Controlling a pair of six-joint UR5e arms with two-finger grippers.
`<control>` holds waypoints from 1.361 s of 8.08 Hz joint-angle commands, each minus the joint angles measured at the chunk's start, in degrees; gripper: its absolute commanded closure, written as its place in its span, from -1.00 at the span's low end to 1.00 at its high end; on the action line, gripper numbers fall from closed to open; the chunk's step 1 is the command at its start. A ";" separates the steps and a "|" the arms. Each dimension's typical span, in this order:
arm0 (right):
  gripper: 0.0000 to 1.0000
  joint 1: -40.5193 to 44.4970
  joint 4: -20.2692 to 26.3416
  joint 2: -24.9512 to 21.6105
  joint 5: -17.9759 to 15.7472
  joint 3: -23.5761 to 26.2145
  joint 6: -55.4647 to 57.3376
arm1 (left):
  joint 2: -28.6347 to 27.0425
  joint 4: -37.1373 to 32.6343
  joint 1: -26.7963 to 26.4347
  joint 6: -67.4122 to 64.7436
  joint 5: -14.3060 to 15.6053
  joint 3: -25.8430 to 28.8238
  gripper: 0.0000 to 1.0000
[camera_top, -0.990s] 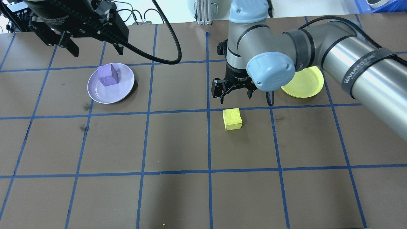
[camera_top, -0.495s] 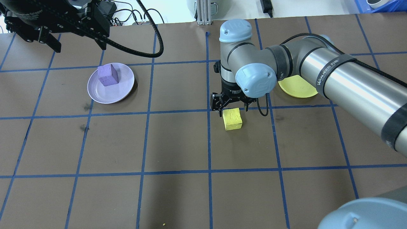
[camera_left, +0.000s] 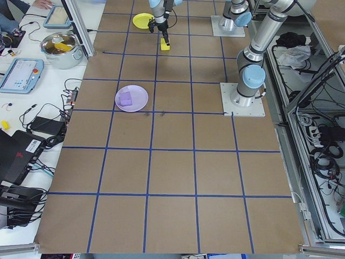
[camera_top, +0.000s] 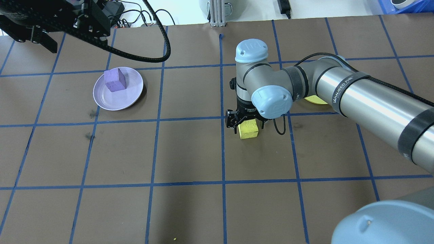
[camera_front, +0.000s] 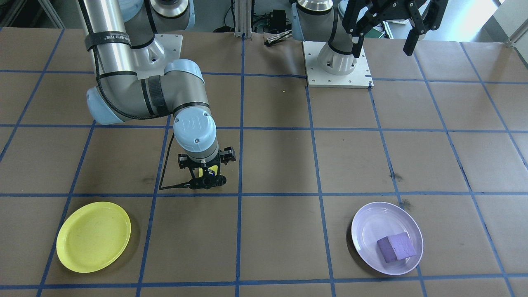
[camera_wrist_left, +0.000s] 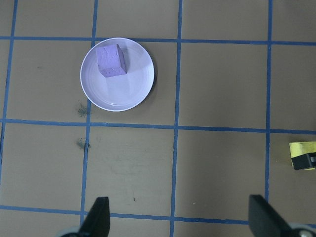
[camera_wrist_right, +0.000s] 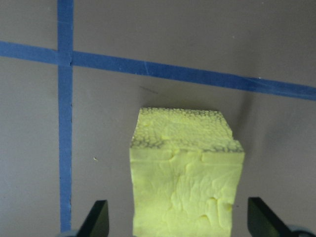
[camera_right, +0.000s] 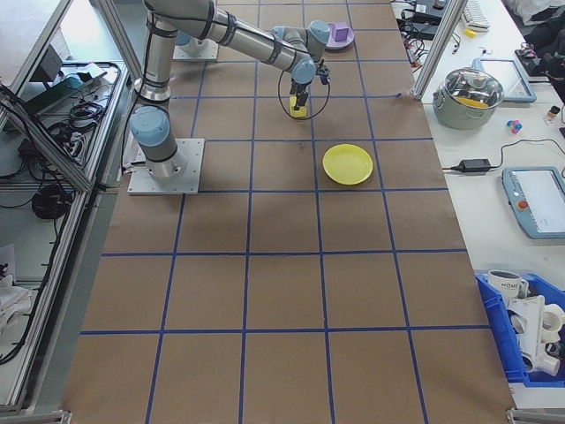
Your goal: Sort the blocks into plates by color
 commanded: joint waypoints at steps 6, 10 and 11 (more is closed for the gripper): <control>1.00 -0.43 -9.32 2.40 0.28 -0.33 -0.01 | -0.50 0.56 -0.43 0.13 -0.41 -1.05 -1.00; 1.00 -4.54 -7.21 -2.95 0.02 -2.27 -1.06 | 0.98 0.99 -0.35 0.39 -0.59 -2.64 -1.00; 1.00 -7.61 -7.21 -4.01 -0.42 -3.75 -3.85 | 1.07 0.99 -0.26 0.39 -0.68 -2.73 -1.00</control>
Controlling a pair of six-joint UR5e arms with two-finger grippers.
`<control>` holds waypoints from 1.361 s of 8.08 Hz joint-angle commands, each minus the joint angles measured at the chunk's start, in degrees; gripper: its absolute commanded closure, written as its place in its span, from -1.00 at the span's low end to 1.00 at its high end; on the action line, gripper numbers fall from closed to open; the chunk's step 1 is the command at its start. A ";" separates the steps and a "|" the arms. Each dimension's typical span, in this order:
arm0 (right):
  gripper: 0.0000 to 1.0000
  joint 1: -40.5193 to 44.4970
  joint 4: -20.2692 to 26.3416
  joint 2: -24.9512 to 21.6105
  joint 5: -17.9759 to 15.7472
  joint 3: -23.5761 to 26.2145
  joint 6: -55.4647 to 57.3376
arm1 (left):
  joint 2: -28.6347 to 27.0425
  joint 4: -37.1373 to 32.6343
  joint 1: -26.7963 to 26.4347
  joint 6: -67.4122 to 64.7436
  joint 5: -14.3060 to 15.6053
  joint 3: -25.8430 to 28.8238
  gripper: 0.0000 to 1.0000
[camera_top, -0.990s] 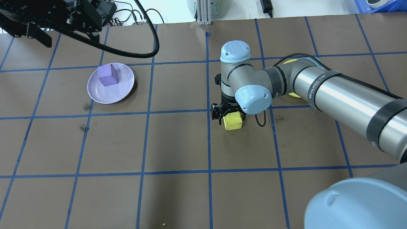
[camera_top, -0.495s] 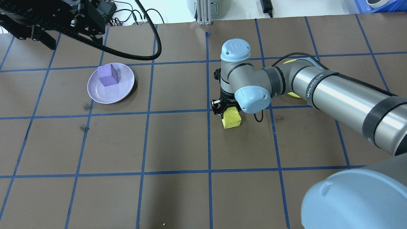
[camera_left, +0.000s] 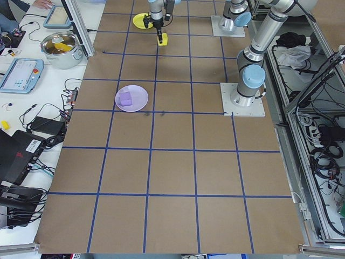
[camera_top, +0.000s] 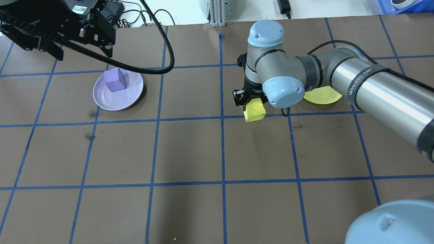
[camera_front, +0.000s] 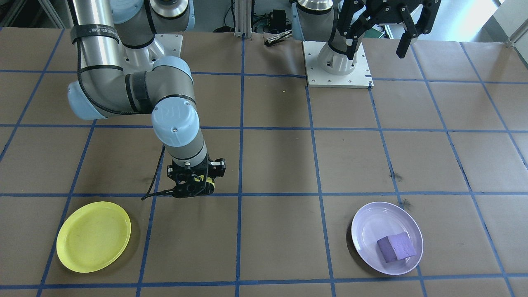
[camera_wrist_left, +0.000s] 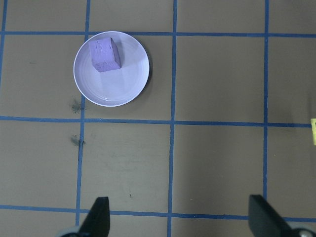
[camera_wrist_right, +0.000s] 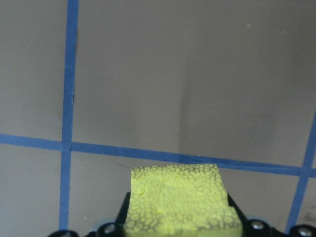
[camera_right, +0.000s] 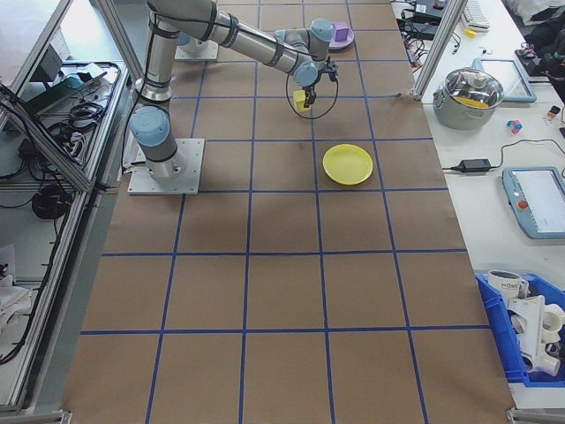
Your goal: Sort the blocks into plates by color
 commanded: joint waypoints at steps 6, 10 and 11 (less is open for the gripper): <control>1.00 -19.50 -7.84 2.36 -1.81 -6.51 -24.54 | -0.08 0.06 0.28 0.04 -0.03 -0.22 -1.00; 1.00 -21.01 -10.09 7.56 -2.50 -6.51 -30.62 | 0.09 0.06 0.28 0.13 -0.03 -0.75 -1.00; 0.94 -21.80 -9.83 8.00 -3.38 -6.33 -32.39 | 0.09 0.06 0.28 0.13 -0.03 -0.83 -1.00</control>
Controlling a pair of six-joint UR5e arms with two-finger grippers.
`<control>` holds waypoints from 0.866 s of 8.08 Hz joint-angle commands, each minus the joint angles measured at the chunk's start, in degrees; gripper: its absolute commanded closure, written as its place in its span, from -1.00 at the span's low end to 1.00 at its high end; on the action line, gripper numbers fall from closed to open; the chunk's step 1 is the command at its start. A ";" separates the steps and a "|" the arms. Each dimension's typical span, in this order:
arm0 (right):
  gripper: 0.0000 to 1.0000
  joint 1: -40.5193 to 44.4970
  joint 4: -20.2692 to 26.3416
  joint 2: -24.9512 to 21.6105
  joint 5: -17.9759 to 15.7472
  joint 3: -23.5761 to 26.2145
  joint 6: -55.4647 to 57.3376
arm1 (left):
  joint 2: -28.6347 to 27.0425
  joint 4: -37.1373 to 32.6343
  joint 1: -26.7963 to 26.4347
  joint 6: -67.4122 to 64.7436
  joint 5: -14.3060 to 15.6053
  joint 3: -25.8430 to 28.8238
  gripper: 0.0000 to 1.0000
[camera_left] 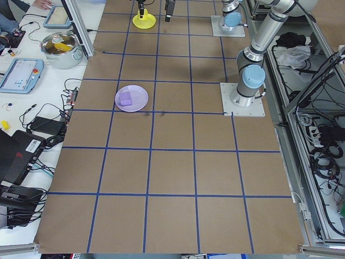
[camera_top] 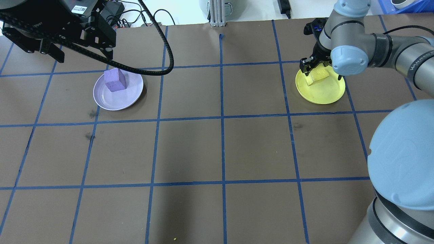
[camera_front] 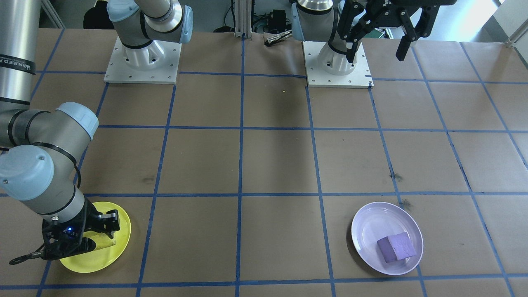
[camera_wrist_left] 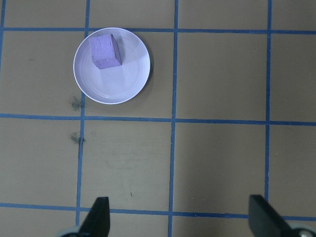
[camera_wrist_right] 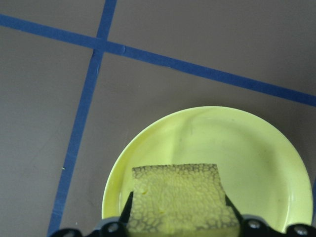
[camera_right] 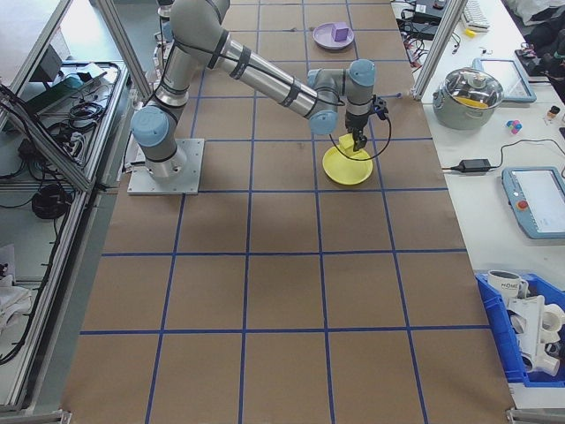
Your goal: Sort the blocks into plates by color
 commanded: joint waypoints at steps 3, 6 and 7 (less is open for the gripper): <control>-1.00 -1.50 0.57 1.54 -1.08 -0.02 -3.88 | -0.12 0.00 0.00 -0.17 -0.09 -0.24 -1.00; -1.00 -1.41 7.81 -5.72 -0.91 -0.10 -2.56 | -0.04 -0.09 0.00 -0.08 -0.09 -0.24 -1.00; -1.00 -1.41 13.87 -11.59 -0.39 -0.10 3.45 | -0.04 -0.09 0.00 -0.08 -0.09 -0.24 -1.00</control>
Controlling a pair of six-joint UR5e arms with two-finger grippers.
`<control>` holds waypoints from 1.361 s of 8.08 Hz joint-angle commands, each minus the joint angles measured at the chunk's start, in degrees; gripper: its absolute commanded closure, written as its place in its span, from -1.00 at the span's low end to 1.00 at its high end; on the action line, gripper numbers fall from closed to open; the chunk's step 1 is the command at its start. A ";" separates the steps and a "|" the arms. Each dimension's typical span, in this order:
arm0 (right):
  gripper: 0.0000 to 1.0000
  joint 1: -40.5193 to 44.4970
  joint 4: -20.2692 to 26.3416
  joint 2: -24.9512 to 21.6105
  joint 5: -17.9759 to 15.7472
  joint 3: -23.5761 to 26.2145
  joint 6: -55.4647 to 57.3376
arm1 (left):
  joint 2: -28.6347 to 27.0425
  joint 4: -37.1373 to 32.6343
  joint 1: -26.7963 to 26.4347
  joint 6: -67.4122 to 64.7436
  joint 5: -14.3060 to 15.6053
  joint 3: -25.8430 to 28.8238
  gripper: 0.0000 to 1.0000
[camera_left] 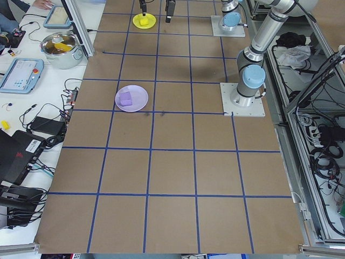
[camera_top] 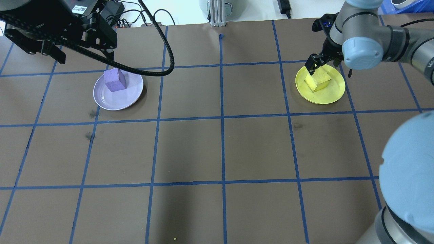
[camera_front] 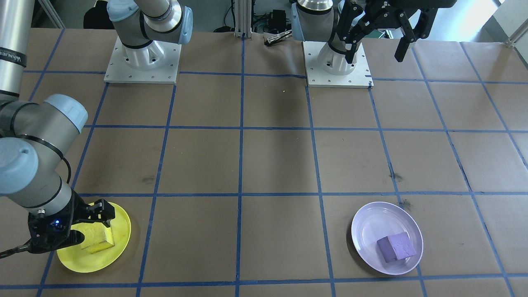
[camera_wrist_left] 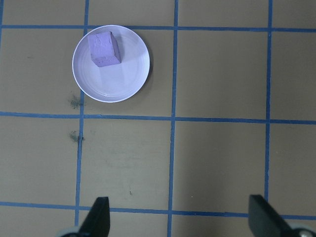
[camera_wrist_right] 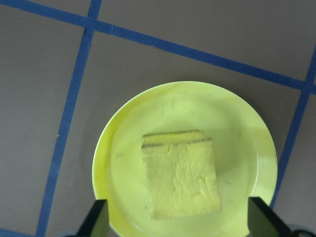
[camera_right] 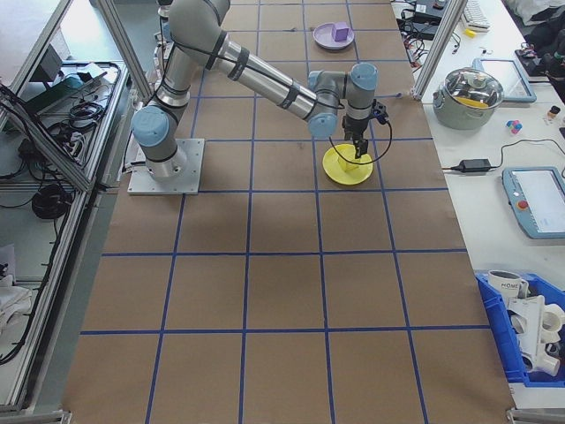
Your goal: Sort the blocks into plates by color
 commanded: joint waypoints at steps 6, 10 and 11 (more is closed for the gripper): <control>-1.00 8.81 34.40 -30.38 0.78 1.13 32.02 | 0.12 -0.02 0.00 0.01 0.00 -0.09 -1.00; -1.00 9.71 35.50 -32.26 0.69 2.88 31.18 | 0.12 -0.11 0.00 0.01 0.09 -0.09 -1.00; -1.00 9.71 35.49 -32.78 0.25 3.15 31.17 | 0.12 -0.11 0.00 0.01 0.09 -0.09 -1.00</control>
